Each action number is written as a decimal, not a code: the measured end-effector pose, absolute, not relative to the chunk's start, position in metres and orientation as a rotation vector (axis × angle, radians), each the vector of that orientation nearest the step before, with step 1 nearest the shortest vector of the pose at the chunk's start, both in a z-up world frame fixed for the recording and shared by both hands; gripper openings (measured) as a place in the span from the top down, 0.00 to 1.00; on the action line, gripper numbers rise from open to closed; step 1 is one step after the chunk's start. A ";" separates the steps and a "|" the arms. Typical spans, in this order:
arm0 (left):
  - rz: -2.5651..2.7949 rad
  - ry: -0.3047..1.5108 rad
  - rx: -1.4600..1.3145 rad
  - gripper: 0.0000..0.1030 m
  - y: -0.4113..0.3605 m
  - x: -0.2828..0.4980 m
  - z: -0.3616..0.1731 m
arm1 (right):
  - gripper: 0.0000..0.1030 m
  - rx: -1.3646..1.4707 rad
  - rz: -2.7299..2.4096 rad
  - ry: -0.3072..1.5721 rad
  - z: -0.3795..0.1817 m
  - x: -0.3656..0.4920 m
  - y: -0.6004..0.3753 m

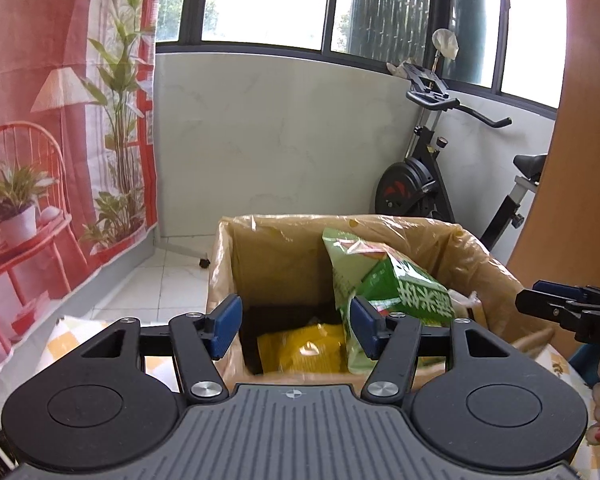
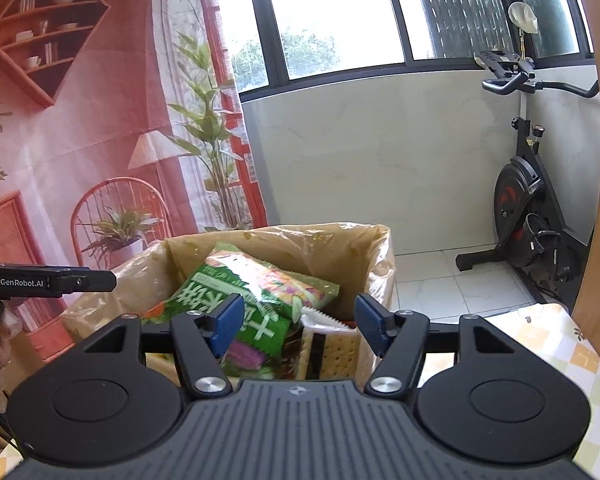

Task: Organize snacks
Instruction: 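Open both tools to drop the pouch and crackers into the box, then move both tools back down to the snacks on the table, then close the left tool on the black-wrapped snack while the right tool lowers onto the orange bread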

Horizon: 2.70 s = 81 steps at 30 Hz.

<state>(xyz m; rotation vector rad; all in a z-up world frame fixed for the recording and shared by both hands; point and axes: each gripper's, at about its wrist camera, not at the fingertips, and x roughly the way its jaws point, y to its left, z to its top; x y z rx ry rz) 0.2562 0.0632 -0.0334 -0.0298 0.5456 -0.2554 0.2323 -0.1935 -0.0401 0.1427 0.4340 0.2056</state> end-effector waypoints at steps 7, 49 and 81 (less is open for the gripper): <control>-0.263 0.551 -0.084 0.40 0.075 0.218 -0.043 | 0.37 0.159 0.231 0.427 -0.039 0.202 -0.188; -0.427 0.994 -0.082 0.27 0.019 0.160 -0.206 | 0.12 -0.081 0.260 0.764 -0.175 0.139 -0.170; -0.321 0.988 -0.166 0.56 0.043 0.165 -0.221 | 0.11 -0.259 0.325 0.789 -0.193 0.138 -0.161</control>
